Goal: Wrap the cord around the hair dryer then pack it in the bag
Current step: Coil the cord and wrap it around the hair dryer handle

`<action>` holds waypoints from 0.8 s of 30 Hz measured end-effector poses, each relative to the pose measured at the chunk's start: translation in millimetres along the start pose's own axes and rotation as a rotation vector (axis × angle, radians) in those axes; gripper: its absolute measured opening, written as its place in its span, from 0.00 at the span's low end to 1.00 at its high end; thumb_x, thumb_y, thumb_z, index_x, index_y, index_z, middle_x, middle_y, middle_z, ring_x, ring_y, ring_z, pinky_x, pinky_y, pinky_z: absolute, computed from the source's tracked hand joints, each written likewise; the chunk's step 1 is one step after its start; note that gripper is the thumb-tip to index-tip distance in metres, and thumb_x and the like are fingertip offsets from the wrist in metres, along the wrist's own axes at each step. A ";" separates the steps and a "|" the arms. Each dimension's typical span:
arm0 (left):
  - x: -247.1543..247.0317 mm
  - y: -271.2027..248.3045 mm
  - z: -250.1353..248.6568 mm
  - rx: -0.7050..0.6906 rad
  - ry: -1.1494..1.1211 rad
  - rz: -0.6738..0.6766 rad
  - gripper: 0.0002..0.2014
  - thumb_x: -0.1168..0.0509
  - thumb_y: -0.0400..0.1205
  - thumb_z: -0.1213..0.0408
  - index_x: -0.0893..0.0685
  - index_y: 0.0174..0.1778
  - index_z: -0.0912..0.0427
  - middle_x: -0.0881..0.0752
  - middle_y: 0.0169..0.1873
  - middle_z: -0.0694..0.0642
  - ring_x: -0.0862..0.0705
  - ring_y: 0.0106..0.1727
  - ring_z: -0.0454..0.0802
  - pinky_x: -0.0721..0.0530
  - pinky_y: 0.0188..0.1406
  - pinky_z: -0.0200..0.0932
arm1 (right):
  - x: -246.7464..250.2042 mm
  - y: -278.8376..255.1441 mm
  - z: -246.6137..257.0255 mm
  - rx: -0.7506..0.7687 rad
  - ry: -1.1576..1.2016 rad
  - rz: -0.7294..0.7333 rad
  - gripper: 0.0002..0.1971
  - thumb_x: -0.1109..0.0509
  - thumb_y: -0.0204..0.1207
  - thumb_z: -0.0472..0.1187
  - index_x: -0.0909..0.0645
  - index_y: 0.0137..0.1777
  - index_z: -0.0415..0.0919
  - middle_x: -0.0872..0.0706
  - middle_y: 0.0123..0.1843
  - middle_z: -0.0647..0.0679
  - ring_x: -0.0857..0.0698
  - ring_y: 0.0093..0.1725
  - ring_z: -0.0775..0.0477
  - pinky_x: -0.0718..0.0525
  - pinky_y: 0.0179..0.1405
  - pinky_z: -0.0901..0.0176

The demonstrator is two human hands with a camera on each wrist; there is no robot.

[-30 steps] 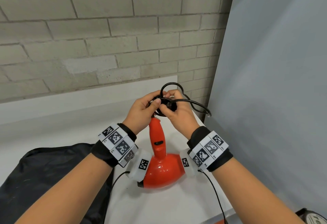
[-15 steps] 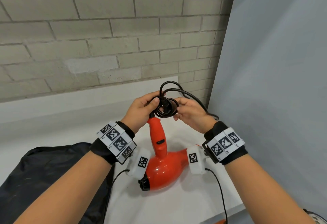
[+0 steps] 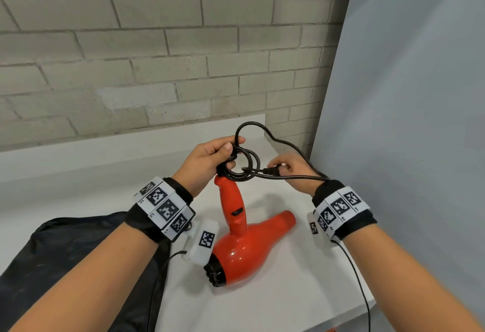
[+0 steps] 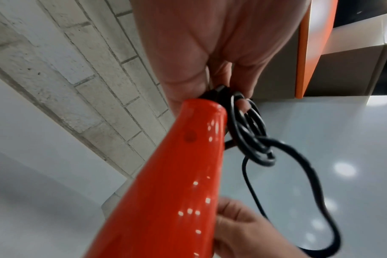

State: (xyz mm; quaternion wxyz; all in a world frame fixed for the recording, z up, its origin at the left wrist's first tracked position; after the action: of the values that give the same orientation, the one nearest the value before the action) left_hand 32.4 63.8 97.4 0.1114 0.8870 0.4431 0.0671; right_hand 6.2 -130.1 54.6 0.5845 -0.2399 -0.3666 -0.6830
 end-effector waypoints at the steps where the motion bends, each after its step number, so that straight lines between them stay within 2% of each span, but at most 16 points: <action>1: 2.6 0.9 -0.2 -0.007 -0.012 -0.023 0.12 0.48 0.84 0.68 0.19 0.53 0.55 0.22 0.31 0.46 0.26 0.25 0.38 0.32 0.20 0.32 | -1.4 0.1 -12.3 -0.103 -0.037 0.030 0.16 0.44 0.75 0.26 0.17 0.54 0.35 0.17 0.48 0.43 0.19 0.51 0.43 0.26 0.43 0.69; 3: 7.5 3.4 -1.1 -0.020 -0.031 -0.055 0.12 0.48 0.84 0.69 0.19 0.53 0.55 0.25 0.32 0.49 0.26 0.25 0.38 0.32 0.19 0.32 | -7.2 -0.3 -34.6 -0.288 -0.144 0.123 0.14 0.43 0.78 0.30 0.18 0.57 0.37 0.16 0.53 0.41 0.18 0.57 0.39 0.22 0.51 0.60; 6: 12.0 10.2 -5.4 -0.041 -0.029 -0.056 0.12 0.48 0.84 0.70 0.20 0.55 0.57 0.26 0.33 0.51 0.26 0.26 0.39 0.31 0.19 0.30 | -18.6 -5.9 -57.0 -0.420 -0.471 0.345 0.15 0.41 0.81 0.36 0.22 0.64 0.33 0.19 0.66 0.38 0.21 0.66 0.39 0.24 0.63 0.55; 9: 16.5 15.4 -6.6 -0.048 0.010 -0.046 0.12 0.48 0.84 0.70 0.21 0.56 0.57 0.26 0.37 0.55 0.26 0.27 0.38 0.28 0.24 0.28 | -33.7 -18.9 -69.6 -0.475 -0.690 0.648 0.19 0.45 0.83 0.39 0.27 0.70 0.32 0.25 0.73 0.38 0.25 0.71 0.40 0.28 0.69 0.54; 10: 17.6 16.6 -5.9 -0.047 0.026 -0.041 0.12 0.48 0.84 0.70 0.20 0.55 0.55 0.26 0.38 0.55 0.26 0.27 0.38 0.28 0.25 0.28 | -36.9 -21.6 -68.7 -0.477 -0.722 0.714 0.19 0.45 0.83 0.39 0.28 0.71 0.32 0.26 0.74 0.38 0.26 0.72 0.40 0.29 0.70 0.54; 11: 17.8 17.1 -5.3 -0.046 0.035 -0.035 0.13 0.48 0.84 0.70 0.20 0.55 0.54 0.26 0.39 0.55 0.26 0.27 0.38 0.28 0.26 0.28 | -38.0 -22.6 -62.7 -0.460 -0.725 0.721 0.19 0.45 0.83 0.39 0.29 0.71 0.31 0.26 0.74 0.37 0.26 0.72 0.39 0.29 0.70 0.54; 12: 17.8 18.3 -5.1 -0.048 0.038 -0.031 0.13 0.48 0.84 0.70 0.20 0.56 0.53 0.25 0.40 0.54 0.26 0.28 0.38 0.27 0.26 0.28 | -37.4 -19.7 -52.4 -0.420 -0.703 0.691 0.19 0.45 0.82 0.38 0.28 0.71 0.32 0.26 0.73 0.37 0.26 0.72 0.39 0.29 0.70 0.54; 13: 17.5 18.8 -5.0 -0.054 0.038 -0.025 0.14 0.48 0.84 0.70 0.21 0.57 0.52 0.25 0.40 0.53 0.26 0.28 0.38 0.27 0.27 0.28 | -35.8 -13.8 -39.0 -0.363 -0.598 0.594 0.19 0.44 0.81 0.38 0.28 0.71 0.34 0.25 0.72 0.37 0.26 0.71 0.40 0.29 0.70 0.54; 15: 15.6 20.6 -6.5 -0.073 0.047 -0.014 0.17 0.48 0.83 0.71 0.24 0.63 0.49 0.25 0.41 0.52 0.27 0.28 0.38 0.28 0.30 0.28 | -30.2 -2.0 -7.9 -0.230 -0.155 0.328 0.20 0.39 0.80 0.38 0.29 0.72 0.42 0.24 0.71 0.42 0.23 0.66 0.45 0.28 0.67 0.58; 16: 14.6 21.4 -7.7 -0.081 0.055 -0.016 0.18 0.48 0.83 0.71 0.27 0.66 0.49 0.26 0.41 0.53 0.27 0.28 0.38 0.27 0.31 0.27 | -27.1 1.6 14.0 -0.118 0.078 0.252 0.21 0.38 0.79 0.36 0.29 0.72 0.45 0.23 0.71 0.45 0.23 0.64 0.50 0.28 0.67 0.60; 18: 13.0 22.7 -9.9 -0.091 0.068 -0.029 0.19 0.49 0.84 0.72 0.31 0.69 0.50 0.27 0.39 0.55 0.27 0.26 0.37 0.26 0.32 0.27 | -26.7 5.4 49.6 0.074 0.362 0.206 0.21 0.37 0.78 0.29 0.27 0.70 0.42 0.21 0.67 0.50 0.22 0.63 0.60 0.27 0.66 0.70; 19: 12.9 23.1 -10.5 -0.088 0.068 -0.033 0.19 0.49 0.84 0.72 0.31 0.68 0.50 0.28 0.36 0.54 0.27 0.26 0.37 0.26 0.31 0.27 | -29.8 8.0 59.7 0.127 0.459 0.189 0.20 0.37 0.76 0.26 0.25 0.68 0.37 0.19 0.62 0.51 0.20 0.59 0.66 0.26 0.62 0.76; 20: 13.5 23.5 -10.6 -0.081 0.062 -0.036 0.18 0.49 0.84 0.71 0.29 0.67 0.50 0.28 0.32 0.52 0.27 0.26 0.37 0.26 0.30 0.27 | -32.3 9.7 65.0 0.135 0.552 0.155 0.19 0.37 0.75 0.23 0.23 0.65 0.32 0.17 0.56 0.51 0.18 0.52 0.72 0.24 0.56 0.80; 21: 14.8 23.9 -10.3 -0.071 0.057 -0.038 0.17 0.49 0.84 0.71 0.27 0.66 0.51 0.27 0.29 0.48 0.28 0.25 0.37 0.27 0.28 0.27 | -34.8 12.5 63.2 0.110 0.629 0.105 0.16 0.37 0.74 0.21 0.22 0.62 0.27 0.15 0.49 0.52 0.17 0.45 0.73 0.22 0.50 0.80; 23: 18.4 24.2 -9.3 -0.046 0.069 -0.035 0.15 0.49 0.84 0.69 0.24 0.62 0.53 0.21 0.24 0.42 0.28 0.24 0.37 0.29 0.25 0.27 | -39.3 17.1 50.7 0.014 0.708 0.017 0.12 0.35 0.74 0.22 0.20 0.57 0.22 0.12 0.39 0.52 0.14 0.38 0.67 0.19 0.44 0.76; 24: 20.1 23.8 -8.7 -0.035 0.079 -0.033 0.14 0.49 0.84 0.69 0.22 0.59 0.53 0.19 0.23 0.41 0.28 0.23 0.37 0.30 0.24 0.27 | -40.7 19.1 41.3 -0.054 0.621 -0.011 0.10 0.34 0.74 0.25 0.18 0.54 0.23 0.11 0.38 0.49 0.14 0.37 0.62 0.20 0.43 0.75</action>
State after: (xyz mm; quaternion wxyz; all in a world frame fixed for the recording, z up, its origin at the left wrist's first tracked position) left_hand 60.9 67.2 112.3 0.1105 0.8741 0.4605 0.1080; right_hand 28.9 -73.4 53.5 0.6581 -0.0335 -0.1535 -0.7364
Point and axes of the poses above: each hand's wrist, its own y-axis towards the middle knuckle, its own x-axis out of the back of the hand, z = x × y, the point moved 4 cm from there along y, towards the middle knuckle
